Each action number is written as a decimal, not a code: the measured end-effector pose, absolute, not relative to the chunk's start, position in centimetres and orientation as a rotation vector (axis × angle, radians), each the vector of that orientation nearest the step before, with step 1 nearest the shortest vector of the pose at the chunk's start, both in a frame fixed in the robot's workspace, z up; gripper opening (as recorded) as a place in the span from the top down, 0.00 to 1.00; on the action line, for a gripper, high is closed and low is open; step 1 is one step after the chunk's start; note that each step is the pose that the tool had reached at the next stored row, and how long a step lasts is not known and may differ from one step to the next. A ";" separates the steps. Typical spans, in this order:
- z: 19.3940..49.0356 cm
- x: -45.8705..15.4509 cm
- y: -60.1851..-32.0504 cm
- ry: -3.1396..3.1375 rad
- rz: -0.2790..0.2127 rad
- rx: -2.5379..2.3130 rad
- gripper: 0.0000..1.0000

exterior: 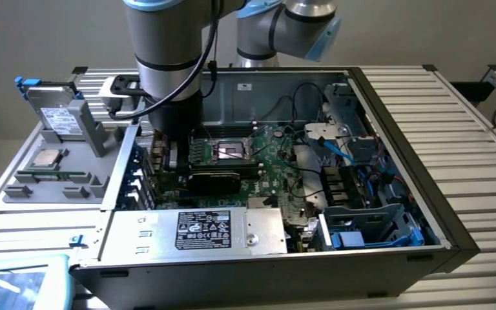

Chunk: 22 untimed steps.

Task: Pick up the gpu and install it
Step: 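Press down on the gpu until it lock into place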

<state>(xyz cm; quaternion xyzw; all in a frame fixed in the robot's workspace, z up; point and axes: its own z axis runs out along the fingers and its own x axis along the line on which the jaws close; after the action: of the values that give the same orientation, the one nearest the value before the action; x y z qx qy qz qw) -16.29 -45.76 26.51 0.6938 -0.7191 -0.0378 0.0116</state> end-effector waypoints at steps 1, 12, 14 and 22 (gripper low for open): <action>26.9 -16.3 -45.7 -2.244 -0.119 2.165 0.88; 28.4 -13.7 -45.8 -2.239 -0.121 2.160 0.88; 28.4 -12.8 -45.8 -2.238 -0.122 2.160 0.88; 28.4 -9.9 -45.8 -2.234 -0.130 2.155 0.88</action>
<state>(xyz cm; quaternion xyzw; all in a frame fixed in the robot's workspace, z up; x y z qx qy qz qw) -9.88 -45.80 28.40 0.6936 -0.7189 -0.0420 0.0175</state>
